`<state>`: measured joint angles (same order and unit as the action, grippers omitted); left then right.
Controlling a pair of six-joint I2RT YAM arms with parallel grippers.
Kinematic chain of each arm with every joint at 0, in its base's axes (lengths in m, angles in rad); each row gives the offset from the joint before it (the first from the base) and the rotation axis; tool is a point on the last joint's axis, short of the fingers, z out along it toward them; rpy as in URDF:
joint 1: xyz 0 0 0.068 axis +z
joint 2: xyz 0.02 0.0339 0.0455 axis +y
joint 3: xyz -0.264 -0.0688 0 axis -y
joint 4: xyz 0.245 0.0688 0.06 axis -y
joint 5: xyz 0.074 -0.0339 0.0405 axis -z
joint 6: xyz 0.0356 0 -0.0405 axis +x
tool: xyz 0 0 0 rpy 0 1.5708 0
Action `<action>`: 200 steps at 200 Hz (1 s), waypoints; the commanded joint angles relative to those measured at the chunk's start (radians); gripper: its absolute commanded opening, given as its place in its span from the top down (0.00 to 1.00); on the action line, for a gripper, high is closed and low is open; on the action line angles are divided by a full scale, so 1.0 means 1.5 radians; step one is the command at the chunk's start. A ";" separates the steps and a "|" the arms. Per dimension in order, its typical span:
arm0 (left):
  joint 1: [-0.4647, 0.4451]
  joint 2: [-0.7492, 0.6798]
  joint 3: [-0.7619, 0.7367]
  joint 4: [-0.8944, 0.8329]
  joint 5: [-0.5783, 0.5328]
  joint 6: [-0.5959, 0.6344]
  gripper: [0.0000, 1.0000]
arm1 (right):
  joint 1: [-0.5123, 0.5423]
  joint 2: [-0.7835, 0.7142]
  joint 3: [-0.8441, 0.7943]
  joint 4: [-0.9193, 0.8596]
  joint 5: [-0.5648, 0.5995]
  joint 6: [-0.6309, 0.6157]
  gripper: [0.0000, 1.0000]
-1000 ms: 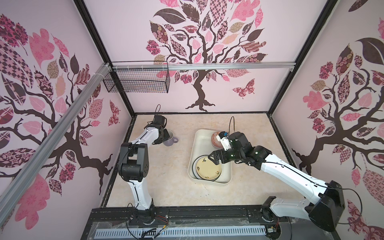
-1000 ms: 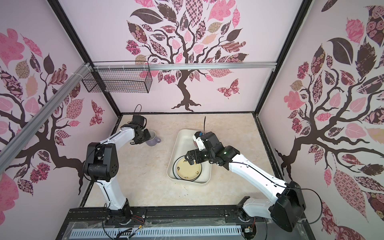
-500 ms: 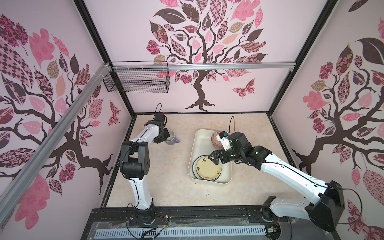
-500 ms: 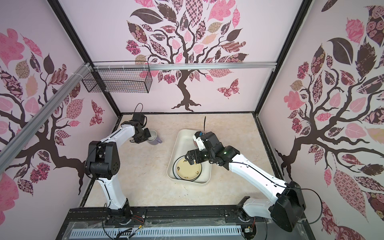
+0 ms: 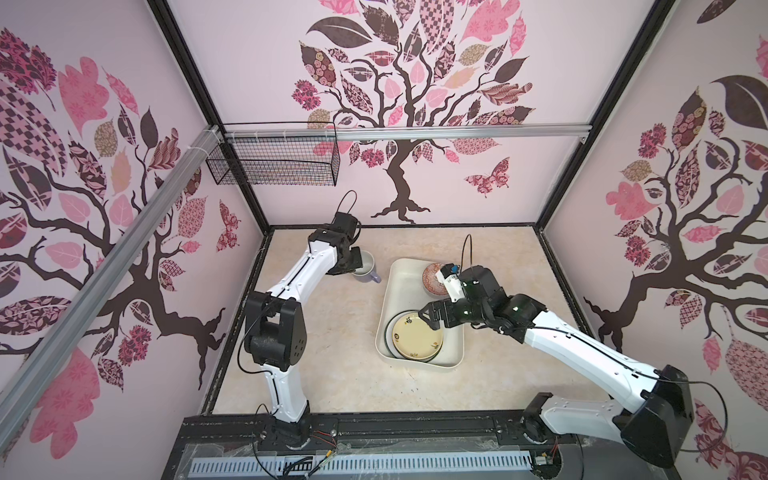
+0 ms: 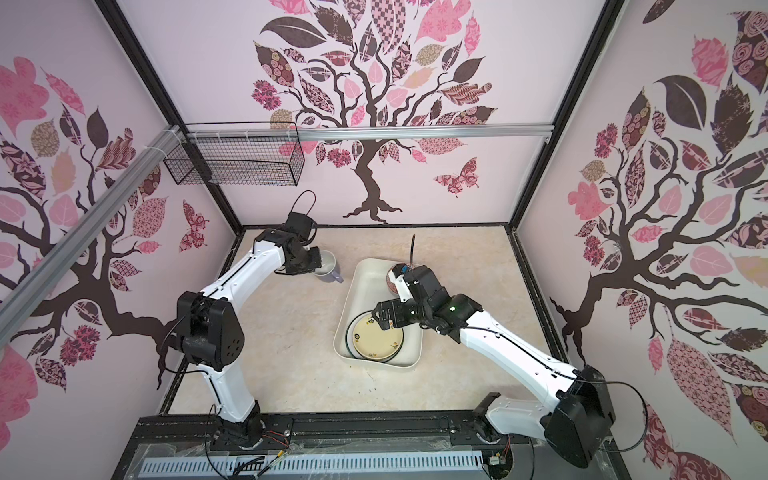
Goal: Place the mixed dishes into the plastic bin
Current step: 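Carry the lavender mug into the bin and lower it beside the bowl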
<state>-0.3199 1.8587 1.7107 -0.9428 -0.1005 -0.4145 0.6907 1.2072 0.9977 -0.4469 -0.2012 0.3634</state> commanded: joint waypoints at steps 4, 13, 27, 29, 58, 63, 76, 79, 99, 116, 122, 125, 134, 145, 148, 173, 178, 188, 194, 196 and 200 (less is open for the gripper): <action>-0.057 -0.038 0.076 -0.019 -0.018 0.009 0.99 | 0.000 -0.031 -0.016 -0.002 0.013 0.010 0.00; -0.083 -0.035 0.086 -0.019 -0.018 0.009 0.97 | 0.000 -0.034 -0.019 -0.004 0.016 0.013 0.00; -0.118 -0.022 0.107 -0.025 -0.028 0.009 0.96 | 0.001 -0.042 -0.024 -0.006 0.023 0.018 0.01; -0.123 -0.020 0.111 -0.027 -0.029 0.009 0.97 | 0.000 -0.043 -0.024 -0.007 0.024 0.018 0.00; -0.167 0.028 0.148 -0.042 -0.038 0.015 0.97 | 0.001 -0.059 -0.031 -0.019 0.032 0.020 0.01; -0.172 0.035 0.148 -0.044 -0.037 0.015 0.97 | 0.000 -0.061 -0.031 -0.020 0.035 0.020 0.00; -0.178 0.050 0.148 -0.041 -0.033 0.015 0.97 | 0.001 -0.068 -0.035 -0.028 0.046 0.020 0.00; -0.179 0.052 0.148 -0.041 -0.031 0.014 0.97 | 0.000 -0.070 -0.036 -0.029 0.048 0.020 0.01; -0.185 0.069 0.148 -0.038 -0.027 0.013 0.97 | 0.000 -0.080 -0.042 -0.035 0.059 0.020 0.00; -0.185 0.074 0.141 -0.036 -0.027 0.012 0.98 | -0.001 -0.086 -0.045 -0.036 0.062 0.022 0.00; -0.185 0.074 0.135 -0.030 -0.026 0.011 0.98 | 0.000 -0.087 -0.046 -0.035 0.062 0.022 0.01; -0.185 0.073 0.131 -0.027 -0.026 0.010 0.98 | 0.000 -0.087 -0.047 -0.036 0.062 0.022 0.01; -0.185 0.072 0.119 -0.019 -0.024 0.009 0.98 | -0.001 -0.086 -0.048 -0.034 0.064 0.021 0.01; -0.185 0.075 0.111 -0.017 -0.024 0.007 0.98 | -0.001 -0.082 -0.049 -0.032 0.066 0.021 0.00; -0.185 0.076 0.110 -0.017 -0.023 0.007 0.98 | -0.001 -0.081 -0.049 -0.032 0.065 0.021 0.00; -0.185 0.086 0.085 -0.012 -0.017 0.003 0.97 | -0.001 -0.081 -0.052 -0.029 0.062 0.023 0.01; -0.185 0.086 0.078 -0.008 -0.017 0.001 0.97 | 0.000 -0.081 -0.053 -0.028 0.062 0.023 0.00; -0.185 0.086 0.062 0.004 -0.014 -0.003 0.96 | -0.001 -0.083 -0.056 -0.027 0.064 0.025 0.00; -0.185 0.086 0.054 0.010 -0.013 -0.006 0.96 | -0.001 -0.084 -0.058 -0.027 0.066 0.025 0.00; -0.185 0.087 0.051 0.012 -0.013 -0.007 0.96 | -0.001 -0.084 -0.059 -0.027 0.067 0.025 0.01; -0.185 0.087 0.046 0.015 -0.013 -0.009 0.95 | -0.001 -0.084 -0.060 -0.026 0.067 0.026 0.00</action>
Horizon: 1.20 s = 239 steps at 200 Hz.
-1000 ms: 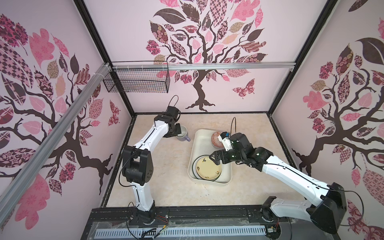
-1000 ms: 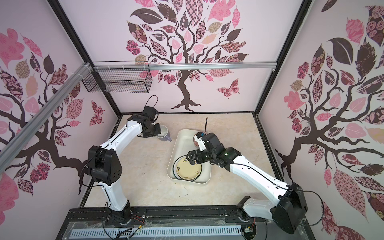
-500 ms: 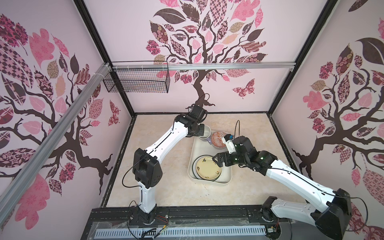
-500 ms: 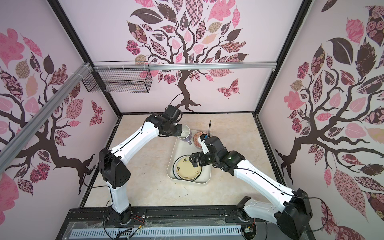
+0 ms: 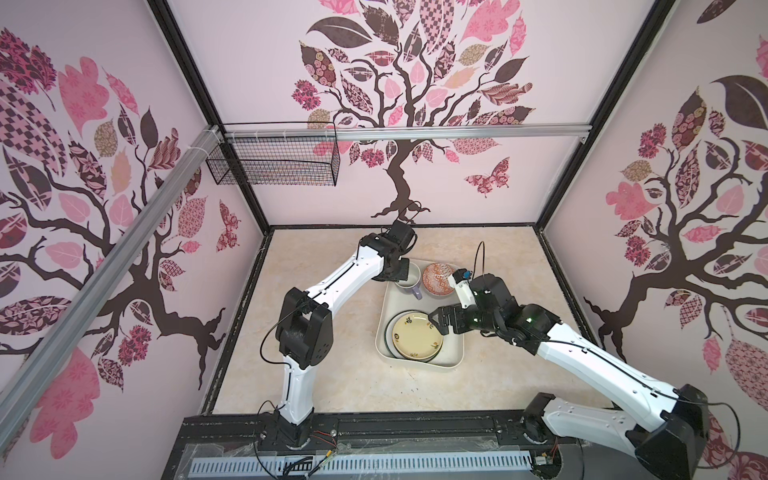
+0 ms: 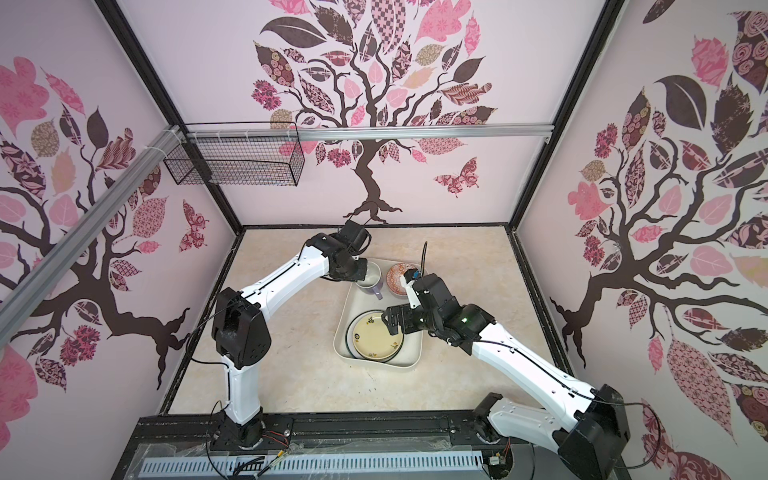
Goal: Place the mixed dishes into the plastic bin
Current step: 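Carry the lavender mug into the bin and lower it beside the bowl, then open the left gripper and withdraw both grippers from the bin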
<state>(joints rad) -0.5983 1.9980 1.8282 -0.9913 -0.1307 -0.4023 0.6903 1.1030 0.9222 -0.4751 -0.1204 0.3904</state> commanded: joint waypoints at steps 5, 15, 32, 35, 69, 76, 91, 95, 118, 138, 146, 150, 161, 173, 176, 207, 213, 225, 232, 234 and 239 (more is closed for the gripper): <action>0.001 -0.006 -0.038 0.052 0.007 -0.020 0.95 | -0.001 -0.014 -0.011 -0.008 0.014 0.008 0.00; 0.002 -0.005 -0.048 0.062 0.008 -0.023 0.94 | -0.001 -0.015 -0.013 -0.008 0.017 0.009 0.00; 0.001 0.001 -0.056 0.072 0.012 -0.026 0.93 | -0.001 -0.015 -0.016 -0.012 0.019 0.010 0.00; 0.001 0.003 -0.055 0.073 0.013 -0.026 0.93 | -0.001 -0.015 -0.017 -0.012 0.020 0.010 0.01; 0.002 0.020 -0.052 0.078 0.021 -0.028 0.88 | -0.001 -0.021 -0.024 -0.017 0.025 0.010 0.01; 0.002 0.023 -0.052 0.080 0.022 -0.027 0.87 | -0.001 -0.022 -0.025 -0.018 0.025 0.011 0.00; 0.002 0.030 -0.049 0.081 0.022 -0.026 0.87 | -0.001 -0.023 -0.027 -0.018 0.026 0.012 0.00; 0.003 0.033 -0.049 0.081 0.022 -0.026 0.87 | -0.001 -0.024 -0.027 -0.020 0.026 0.012 0.01; 0.006 0.042 -0.045 0.080 0.021 -0.025 0.86 | -0.001 -0.029 -0.031 -0.021 0.028 0.013 0.00; 0.009 0.046 -0.046 0.082 0.020 -0.024 0.82 | -0.001 -0.032 -0.031 -0.025 0.030 0.012 0.01; 0.011 0.048 -0.045 0.083 0.021 -0.024 0.79 | -0.001 -0.033 -0.031 -0.026 0.030 0.011 0.00; 0.011 0.048 -0.045 0.084 0.020 -0.024 0.78 | -0.001 -0.033 -0.031 -0.025 0.030 0.010 0.00; 0.012 0.049 -0.045 0.085 0.020 -0.025 0.72 | -0.001 -0.036 -0.031 -0.025 0.029 0.011 0.01; 0.013 0.047 -0.045 0.085 0.020 -0.025 0.59 | -0.001 -0.037 -0.031 -0.023 0.028 0.010 0.01; 0.013 0.046 -0.046 0.084 0.020 -0.024 0.56 | -0.001 -0.036 -0.030 -0.023 0.026 0.011 0.01; 0.013 0.014 -0.064 0.090 0.020 -0.016 0.36 | -0.001 -0.030 -0.026 -0.018 0.025 0.012 0.00; 0.013 0.003 -0.070 0.091 0.016 -0.017 0.32 | -0.001 -0.029 -0.025 -0.018 0.027 0.012 0.00; 0.013 -0.021 -0.080 0.093 0.008 -0.016 0.22 | -0.001 -0.028 -0.022 -0.020 0.034 0.012 0.01; 0.013 -0.038 -0.088 0.092 0.000 -0.018 0.13 | -0.001 -0.029 -0.020 -0.021 0.040 0.012 0.00; 0.013 -0.044 -0.091 0.092 -0.002 -0.018 0.11 | -0.001 -0.029 -0.019 -0.021 0.042 0.012 0.00; 0.013 -0.057 -0.099 0.094 -0.006 -0.018 0.06 | -0.001 -0.029 -0.017 -0.023 0.047 0.011 0.00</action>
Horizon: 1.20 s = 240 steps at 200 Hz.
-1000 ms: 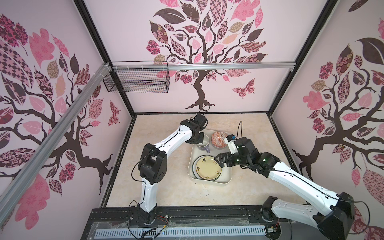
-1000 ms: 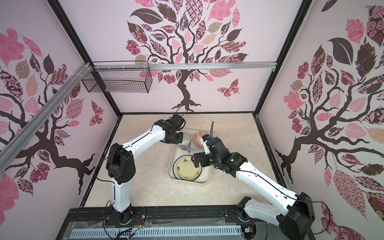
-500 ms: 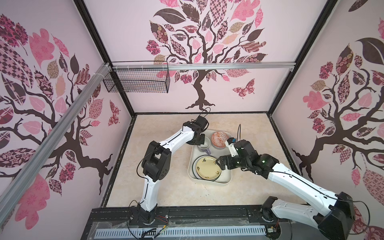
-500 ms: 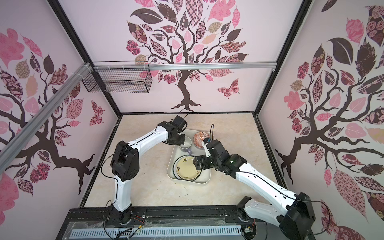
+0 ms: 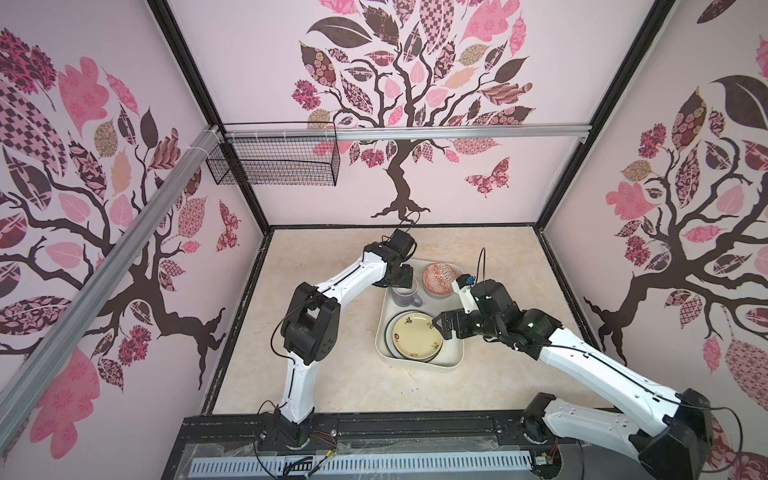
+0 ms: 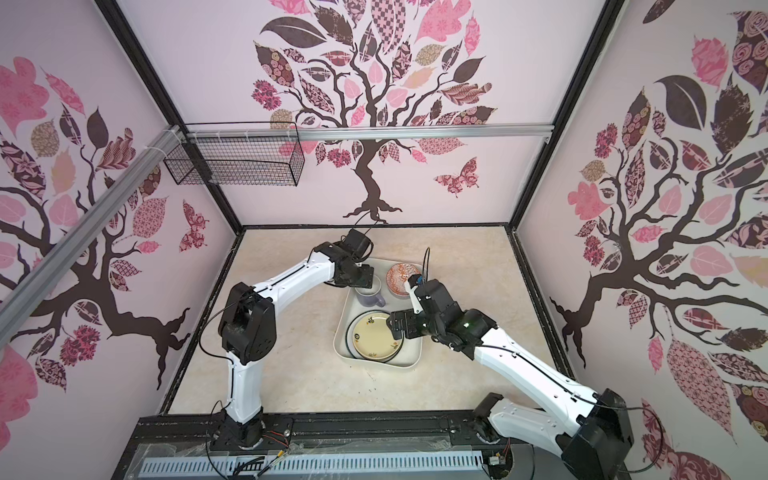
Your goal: Place the mixed dishes into the plastic bin
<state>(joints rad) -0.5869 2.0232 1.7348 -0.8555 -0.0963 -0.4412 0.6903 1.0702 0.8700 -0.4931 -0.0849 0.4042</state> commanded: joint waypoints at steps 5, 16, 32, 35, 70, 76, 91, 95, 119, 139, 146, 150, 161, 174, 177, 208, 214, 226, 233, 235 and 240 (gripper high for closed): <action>0.006 -0.093 -0.048 0.009 -0.037 0.008 0.02 | -0.002 -0.008 0.018 -0.012 0.030 0.001 0.00; 0.006 -0.141 -0.093 0.037 -0.074 0.007 0.02 | -0.002 -0.008 0.020 -0.017 0.052 0.001 0.00; 0.008 -0.232 -0.213 0.119 -0.159 0.011 0.02 | -0.002 -0.006 0.019 -0.028 0.085 -0.001 0.00; 0.009 -0.250 -0.228 0.140 -0.173 0.014 0.02 | -0.002 -0.005 0.018 -0.030 0.091 -0.001 0.00; 0.057 -0.431 -0.505 0.326 -0.249 0.040 0.02 | -0.002 0.004 0.020 -0.082 0.132 0.007 0.01; 0.062 -0.457 -0.558 0.369 -0.273 0.058 0.02 | -0.002 0.001 0.016 -0.084 0.133 0.006 0.01; 0.073 -0.532 -0.671 0.470 -0.347 0.088 0.02 | -0.002 -0.007 0.007 -0.092 0.150 0.007 0.00; 0.079 -0.551 -0.694 0.488 -0.351 0.095 0.02 | -0.002 -0.010 0.006 -0.096 0.160 0.010 0.01; 0.092 -0.640 -0.779 0.544 -0.420 0.133 0.02 | -0.002 -0.021 -0.004 -0.104 0.219 0.026 0.01; 0.102 -0.681 -0.826 0.608 -0.449 0.176 0.02 | -0.004 -0.009 -0.024 -0.101 0.301 0.051 0.00; 0.106 -0.688 -0.838 0.624 -0.450 0.192 0.02 | -0.007 -0.001 -0.028 -0.103 0.331 0.064 0.01; 0.109 -0.690 -0.843 0.633 -0.452 0.198 0.02 | -0.009 0.003 -0.032 -0.103 0.344 0.071 0.01; 0.122 -0.691 -0.857 0.655 -0.444 0.210 0.02 | -0.018 0.008 -0.042 -0.100 0.375 0.090 0.01; 0.146 -0.691 -0.867 0.670 -0.403 0.211 0.02 | -0.037 0.002 -0.056 -0.084 0.406 0.112 0.00; 0.151 -0.691 -0.870 0.673 -0.394 0.211 0.02 | -0.041 0.000 -0.065 -0.074 0.415 0.112 0.00; 0.227 -0.676 -0.886 0.736 -0.317 0.206 0.02 | -0.102 -0.061 -0.180 0.181 0.383 -0.029 0.00; 0.247 -0.671 -0.894 0.752 -0.302 0.204 0.02 | -0.102 -0.074 -0.206 0.241 0.383 -0.061 0.00; 0.284 -0.659 -0.912 0.785 -0.269 0.200 0.02 | -0.103 -0.095 -0.248 0.338 0.402 -0.105 0.00; 0.303 -0.651 -0.919 0.802 -0.260 0.192 0.02 | -0.104 -0.100 -0.275 0.401 0.413 -0.137 0.00; 0.309 -0.648 -0.921 0.806 -0.257 0.190 0.02 | -0.106 -0.100 -0.282 0.423 0.418 -0.144 0.01; 0.324 -0.642 -0.923 0.816 -0.243 0.187 0.02 | -0.115 -0.094 -0.297 0.455 0.423 -0.158 0.00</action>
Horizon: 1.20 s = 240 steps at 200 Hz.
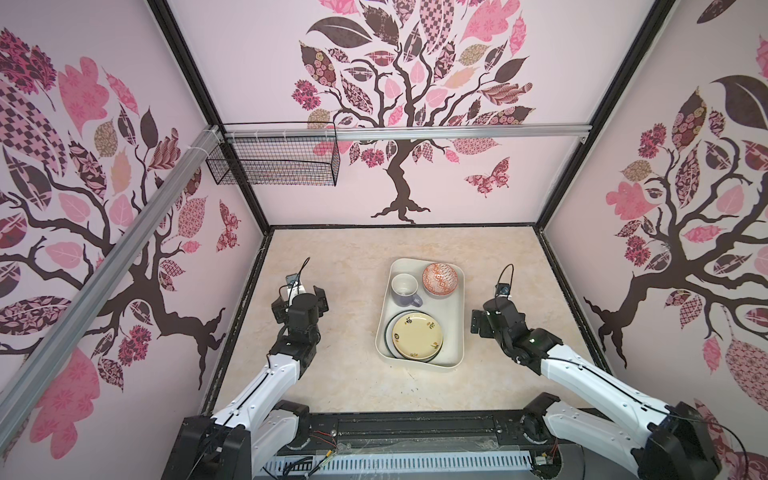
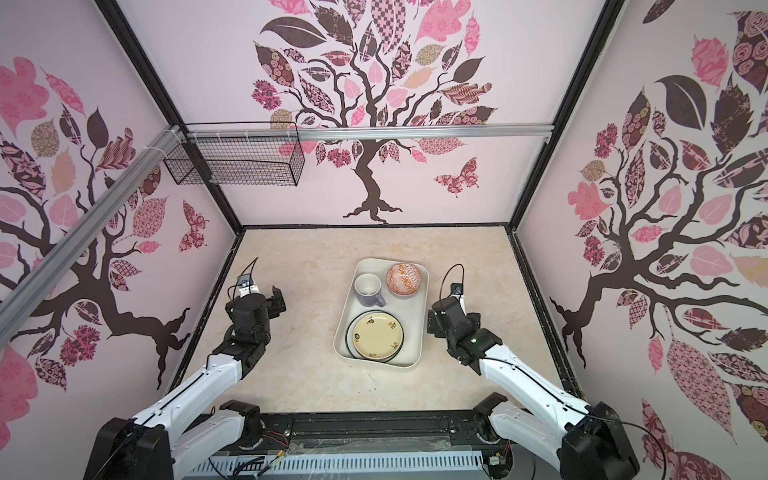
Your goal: Place the mixed dishes into the plastic bin
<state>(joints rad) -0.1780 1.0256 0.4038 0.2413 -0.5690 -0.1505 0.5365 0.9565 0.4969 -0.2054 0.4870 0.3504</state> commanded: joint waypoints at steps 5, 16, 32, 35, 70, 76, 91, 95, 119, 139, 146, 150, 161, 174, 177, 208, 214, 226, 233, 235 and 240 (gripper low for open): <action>0.066 0.028 -0.041 0.096 0.089 -0.007 0.02 | -0.031 -0.007 -0.054 0.293 0.027 -0.129 0.00; 0.083 0.042 -0.048 0.127 0.103 -0.012 0.02 | -0.097 0.033 -0.048 0.323 -0.032 -0.122 0.00; 0.093 0.066 -0.063 0.179 0.133 0.001 0.02 | -0.170 0.091 -0.048 0.384 -0.077 -0.126 0.00; 0.094 0.071 -0.064 0.186 0.131 0.001 0.02 | -0.177 0.101 -0.053 0.405 -0.075 -0.129 0.01; 0.096 0.147 -0.060 0.253 0.148 0.008 0.02 | -0.214 0.215 -0.064 0.558 -0.055 -0.194 0.01; 0.095 0.154 -0.057 0.261 0.159 0.016 0.02 | -0.216 0.237 -0.069 0.586 -0.050 -0.202 0.00; 0.095 0.177 -0.056 0.299 0.161 0.032 0.02 | -0.220 0.283 -0.091 0.658 -0.044 -0.197 0.00; 0.096 0.184 -0.056 0.312 0.163 0.039 0.02 | -0.221 0.296 -0.098 0.692 -0.046 -0.195 0.00; 0.096 0.219 -0.042 0.341 0.169 0.056 0.02 | -0.222 0.348 -0.071 0.725 -0.051 -0.232 0.00; 0.097 0.288 -0.051 0.435 0.164 0.061 0.02 | -0.222 0.360 -0.056 0.712 -0.053 -0.239 0.00; 0.102 0.320 -0.045 0.454 0.170 0.055 0.02 | -0.222 0.357 -0.059 0.716 -0.049 -0.237 0.00; 0.107 0.334 -0.038 0.459 0.181 0.056 0.02 | -0.223 0.356 -0.061 0.720 -0.047 -0.236 0.01; 0.113 0.356 -0.011 0.424 0.210 0.060 0.02 | -0.223 0.354 -0.067 0.735 -0.048 -0.245 0.00; 0.125 0.349 -0.010 0.412 0.237 0.053 0.02 | -0.224 0.356 -0.081 0.764 -0.062 -0.264 0.00; 0.126 0.346 -0.008 0.399 0.241 0.053 0.02 | -0.223 0.359 -0.082 0.774 -0.060 -0.264 0.00; 0.126 0.349 -0.007 0.400 0.241 0.054 0.02 | -0.228 0.383 -0.117 0.871 -0.004 -0.245 0.01; 0.127 0.351 -0.007 0.405 0.241 0.055 0.02 | -0.230 0.380 -0.126 0.883 0.001 -0.241 0.00; 0.127 0.348 -0.006 0.398 0.241 0.054 0.02 | -0.229 0.375 -0.146 0.918 0.010 -0.237 0.00; 0.126 0.350 -0.007 0.404 0.241 0.055 0.02 | -0.230 0.373 -0.160 0.943 0.017 -0.233 0.01; 0.126 0.350 -0.007 0.403 0.241 0.055 0.02 | -0.230 0.373 -0.164 0.949 0.019 -0.232 0.01; 0.126 0.348 -0.007 0.402 0.241 0.055 0.02 | -0.230 0.371 -0.173 0.964 0.023 -0.229 0.01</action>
<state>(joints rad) 0.0078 1.5566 0.3687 0.8288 -0.2222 -0.0776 0.2001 1.5166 0.2852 1.0828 0.4603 -0.0189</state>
